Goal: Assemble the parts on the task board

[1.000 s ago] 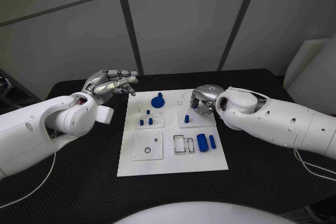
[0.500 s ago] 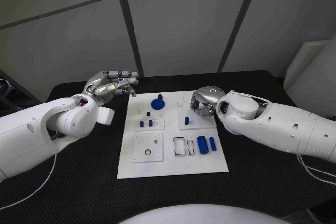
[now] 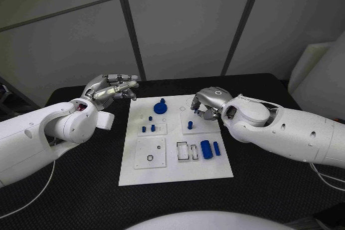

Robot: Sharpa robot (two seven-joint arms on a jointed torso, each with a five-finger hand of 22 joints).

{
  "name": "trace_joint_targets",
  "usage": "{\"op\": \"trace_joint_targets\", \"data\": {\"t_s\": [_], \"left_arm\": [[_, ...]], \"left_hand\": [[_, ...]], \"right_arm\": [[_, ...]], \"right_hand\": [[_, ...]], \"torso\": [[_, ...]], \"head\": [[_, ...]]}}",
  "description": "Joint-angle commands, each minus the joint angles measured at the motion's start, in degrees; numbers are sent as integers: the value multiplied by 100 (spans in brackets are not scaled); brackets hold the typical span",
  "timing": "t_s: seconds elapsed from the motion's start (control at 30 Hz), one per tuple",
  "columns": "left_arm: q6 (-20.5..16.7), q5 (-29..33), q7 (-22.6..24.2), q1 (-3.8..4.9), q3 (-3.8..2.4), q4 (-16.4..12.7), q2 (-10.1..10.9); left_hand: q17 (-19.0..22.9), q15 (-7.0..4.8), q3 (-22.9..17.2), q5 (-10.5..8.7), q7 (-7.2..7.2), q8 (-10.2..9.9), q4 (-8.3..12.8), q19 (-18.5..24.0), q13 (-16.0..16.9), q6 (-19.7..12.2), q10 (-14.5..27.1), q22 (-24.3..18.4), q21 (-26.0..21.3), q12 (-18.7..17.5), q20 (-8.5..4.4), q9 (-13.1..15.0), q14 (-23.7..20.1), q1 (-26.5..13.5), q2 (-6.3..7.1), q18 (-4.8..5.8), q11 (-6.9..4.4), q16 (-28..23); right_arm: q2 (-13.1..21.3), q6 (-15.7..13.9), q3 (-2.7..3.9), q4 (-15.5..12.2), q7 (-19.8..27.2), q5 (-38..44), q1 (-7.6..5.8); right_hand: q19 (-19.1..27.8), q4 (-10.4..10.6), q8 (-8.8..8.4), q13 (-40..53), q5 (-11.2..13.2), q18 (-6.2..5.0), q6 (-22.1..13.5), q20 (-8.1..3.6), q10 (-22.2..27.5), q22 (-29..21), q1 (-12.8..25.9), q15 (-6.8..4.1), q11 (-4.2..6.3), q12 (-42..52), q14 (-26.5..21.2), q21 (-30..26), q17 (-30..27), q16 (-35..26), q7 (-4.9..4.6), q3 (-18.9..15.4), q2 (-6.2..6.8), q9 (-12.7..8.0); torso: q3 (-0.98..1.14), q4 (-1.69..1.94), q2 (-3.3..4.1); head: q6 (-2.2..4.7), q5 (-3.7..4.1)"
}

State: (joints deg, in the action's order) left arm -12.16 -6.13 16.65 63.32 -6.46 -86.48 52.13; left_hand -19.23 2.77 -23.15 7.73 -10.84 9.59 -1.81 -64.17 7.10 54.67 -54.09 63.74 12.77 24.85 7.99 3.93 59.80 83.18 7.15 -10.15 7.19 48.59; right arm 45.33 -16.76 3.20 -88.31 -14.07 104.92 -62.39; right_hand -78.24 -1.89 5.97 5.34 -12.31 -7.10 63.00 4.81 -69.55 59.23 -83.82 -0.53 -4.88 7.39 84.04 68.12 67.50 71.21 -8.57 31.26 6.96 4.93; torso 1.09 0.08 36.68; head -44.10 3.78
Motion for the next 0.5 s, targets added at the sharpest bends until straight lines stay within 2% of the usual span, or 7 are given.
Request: {"op": "trace_joint_targets", "data": {"t_s": [0.03,0.17,0.27,0.33,0.4,0.43,0.5], "left_arm": [[43,34,122,7,-4,13,-17],[38,34,119,7,-4,38,-31],[32,34,115,7,-4,65,-51],[26,34,114,7,-4,88,-67],[22,34,116,8,-4,107,-78],[20,34,117,8,-4,117,-84],[19,34,120,8,-4,126,-90]], "left_hand": [[9,-17,11,19,-47,1,37,-2,-11,-22,38,8,20,19,-38,-6,-20,44,-26,-18,15,-38],[9,-17,11,19,-47,1,37,-2,-11,-22,38,8,20,19,-38,-6,-20,44,-26,-18,15,-38],[9,-17,11,19,-47,1,37,-2,-11,-22,38,8,20,19,-38,-6,-20,44,-26,-18,15,-38],[11,-16,11,19,-49,0,39,-2,-13,-25,40,8,21,18,-38,-7,-20,46,-26,-17,16,-39],[17,-14,7,19,-55,-1,47,-1,-17,-31,46,10,24,17,-38,-8,-21,50,-28,-16,21,-40],[19,-14,4,20,-54,0,50,0,-18,-31,45,11,25,18,-39,-8,-21,53,-32,-16,21,-41],[19,-14,4,20,-54,0,50,0,-18,-31,45,11,25,18,-39,-8,-21,53,-32,-16,21,-41]], "right_arm": [[22,-393,6,-212,39,42,-12],[0,-488,7,-448,104,-29,-11],[-54,-558,7,-595,165,-101,-11],[-128,-605,7,-665,220,-159,-11],[-200,-632,7,-690,275,-220,-10],[-240,-647,6,-694,310,-258,-10],[-339,-681,5,-684,393,-342,-8]], "right_hand": [[-40,6,-27,13,-29,114,24,8,-100,34,16,-32,54,-27,248,59,9,42,-20,42,60,2],[-45,-1,-28,16,-36,117,27,7,-103,56,18,-33,55,-30,248,77,9,45,-19,50,62,3],[-39,-17,-35,20,-55,117,25,7,-105,69,26,-33,53,-42,247,92,5,51,-21,71,71,2],[-34,-27,-41,22,-70,117,21,7,-104,79,32,-31,51,-52,247,104,8,59,-23,87,75,0],[-34,-31,-44,23,-78,119,19,8,-103,93,36,-31,49,-58,247,115,7,61,-25,95,76,0],[-36,-33,-46,24,-82,120,18,8,-102,106,42,-30,48,-62,247,126,6,63,-26,99,78,-1],[-35,-34,-48,25,-83,121,18,8,-102,109,47,-28,47,-65,247,129,10,68,-27,100,81,-1]], "torso": [[3,2,3],[2,7,6],[11,16,3],[12,16,3],[5,10,3],[-6,9,6],[-12,18,19]], "head": [[13,-22],[40,-69],[38,-120],[50,-197],[43,-262],[29,-301],[5,-406]]}}
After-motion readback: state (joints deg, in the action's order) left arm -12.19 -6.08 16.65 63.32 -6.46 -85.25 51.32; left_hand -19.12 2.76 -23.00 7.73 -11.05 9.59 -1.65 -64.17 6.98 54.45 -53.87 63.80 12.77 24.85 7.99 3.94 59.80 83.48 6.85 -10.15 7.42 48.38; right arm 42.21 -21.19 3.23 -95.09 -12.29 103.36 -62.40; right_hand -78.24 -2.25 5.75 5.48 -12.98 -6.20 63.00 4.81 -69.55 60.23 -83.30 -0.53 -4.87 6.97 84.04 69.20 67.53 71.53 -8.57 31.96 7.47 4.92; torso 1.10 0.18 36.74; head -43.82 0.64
